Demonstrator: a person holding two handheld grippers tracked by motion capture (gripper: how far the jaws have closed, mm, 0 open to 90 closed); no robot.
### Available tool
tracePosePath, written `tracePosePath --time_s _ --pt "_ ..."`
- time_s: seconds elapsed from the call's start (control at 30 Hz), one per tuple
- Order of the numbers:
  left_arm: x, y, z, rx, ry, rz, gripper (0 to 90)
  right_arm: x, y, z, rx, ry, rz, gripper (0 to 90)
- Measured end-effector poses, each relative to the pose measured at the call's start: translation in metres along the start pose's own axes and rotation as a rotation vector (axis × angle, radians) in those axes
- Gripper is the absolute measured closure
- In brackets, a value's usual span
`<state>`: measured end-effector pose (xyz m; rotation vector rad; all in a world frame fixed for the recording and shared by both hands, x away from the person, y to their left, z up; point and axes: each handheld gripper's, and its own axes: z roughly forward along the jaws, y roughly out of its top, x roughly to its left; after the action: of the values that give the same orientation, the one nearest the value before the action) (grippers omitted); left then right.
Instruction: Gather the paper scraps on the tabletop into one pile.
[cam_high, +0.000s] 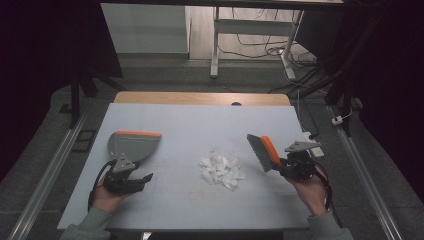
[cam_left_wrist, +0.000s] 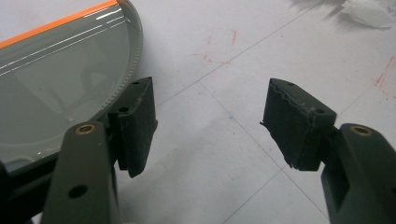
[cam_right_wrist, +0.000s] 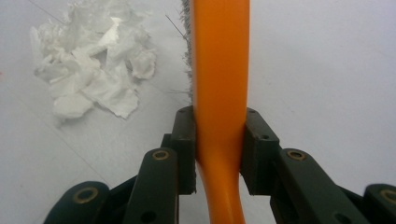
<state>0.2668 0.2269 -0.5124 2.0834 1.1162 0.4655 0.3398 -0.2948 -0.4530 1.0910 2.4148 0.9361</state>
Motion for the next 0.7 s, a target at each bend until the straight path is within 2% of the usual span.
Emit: tracePosePath --time_s 0.5,0.7 --pt "-0.002 -0.001 -0.003 -0.012 -0.005 0.019 35.6 -0.001 -0.023 -0.014 -0.058 -0.047 0.016 69.9" --pt "-0.002 -0.001 -0.004 -0.017 -0.003 0.017 35.6 0.001 -0.028 -0.013 -0.071 -0.049 -0.005 69.9"
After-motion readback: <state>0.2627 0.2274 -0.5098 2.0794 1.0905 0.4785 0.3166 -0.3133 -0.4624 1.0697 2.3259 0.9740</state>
